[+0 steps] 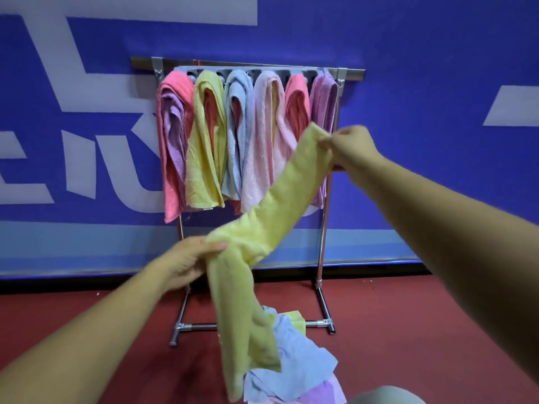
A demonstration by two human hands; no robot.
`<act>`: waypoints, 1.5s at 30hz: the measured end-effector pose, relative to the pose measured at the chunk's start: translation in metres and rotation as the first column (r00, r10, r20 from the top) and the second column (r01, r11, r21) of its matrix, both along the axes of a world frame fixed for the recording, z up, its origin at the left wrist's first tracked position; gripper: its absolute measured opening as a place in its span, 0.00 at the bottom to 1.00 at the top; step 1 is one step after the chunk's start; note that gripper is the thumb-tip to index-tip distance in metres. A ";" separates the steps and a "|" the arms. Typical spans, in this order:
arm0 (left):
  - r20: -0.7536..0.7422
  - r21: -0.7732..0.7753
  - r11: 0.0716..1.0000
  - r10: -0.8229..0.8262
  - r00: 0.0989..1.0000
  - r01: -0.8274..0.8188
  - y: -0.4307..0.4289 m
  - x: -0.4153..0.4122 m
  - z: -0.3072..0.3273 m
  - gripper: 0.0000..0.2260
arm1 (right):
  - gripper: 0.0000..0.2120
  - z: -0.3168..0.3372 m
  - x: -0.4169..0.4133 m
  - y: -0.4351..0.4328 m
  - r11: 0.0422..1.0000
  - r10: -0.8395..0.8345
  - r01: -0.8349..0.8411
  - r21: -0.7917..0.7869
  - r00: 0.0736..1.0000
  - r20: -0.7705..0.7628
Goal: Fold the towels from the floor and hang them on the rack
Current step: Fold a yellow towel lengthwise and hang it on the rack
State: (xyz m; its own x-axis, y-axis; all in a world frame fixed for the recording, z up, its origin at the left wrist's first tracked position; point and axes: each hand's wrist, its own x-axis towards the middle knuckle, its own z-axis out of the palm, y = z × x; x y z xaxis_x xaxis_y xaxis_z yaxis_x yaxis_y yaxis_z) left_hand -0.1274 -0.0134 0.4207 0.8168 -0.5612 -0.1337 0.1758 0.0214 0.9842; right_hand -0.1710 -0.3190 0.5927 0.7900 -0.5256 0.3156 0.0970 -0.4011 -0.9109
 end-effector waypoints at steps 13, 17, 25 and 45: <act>0.130 0.039 0.964 -0.267 0.955 0.264 -0.032 -0.004 0.145 0.02 | 0.11 -0.109 -0.013 0.041 0.876 0.434 -0.473 0.099 0.681 -0.590; 0.165 0.114 0.933 -0.356 0.920 0.340 -0.048 -0.010 0.154 0.08 | 0.21 -0.068 -0.020 0.056 0.525 0.820 -0.714 0.463 0.571 -0.050; 0.184 0.152 0.915 -0.397 0.899 0.373 -0.056 0.000 0.161 0.17 | 0.10 -0.028 -0.036 0.035 0.606 0.791 -0.740 0.291 0.599 -0.125; 0.545 0.290 0.946 -0.286 0.788 0.143 -0.154 0.083 0.247 0.15 | 0.09 0.076 0.035 -0.072 0.848 0.522 -0.528 -0.041 0.846 -0.113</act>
State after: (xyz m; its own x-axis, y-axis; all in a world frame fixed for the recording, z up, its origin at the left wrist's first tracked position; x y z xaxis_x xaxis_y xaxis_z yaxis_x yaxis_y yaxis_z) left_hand -0.0445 -0.1675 0.6676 0.6434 -0.7447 0.1775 -0.4479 -0.1782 0.8761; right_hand -0.1359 -0.3911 0.6685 0.9694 -0.0039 0.2454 0.2260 -0.3755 -0.8988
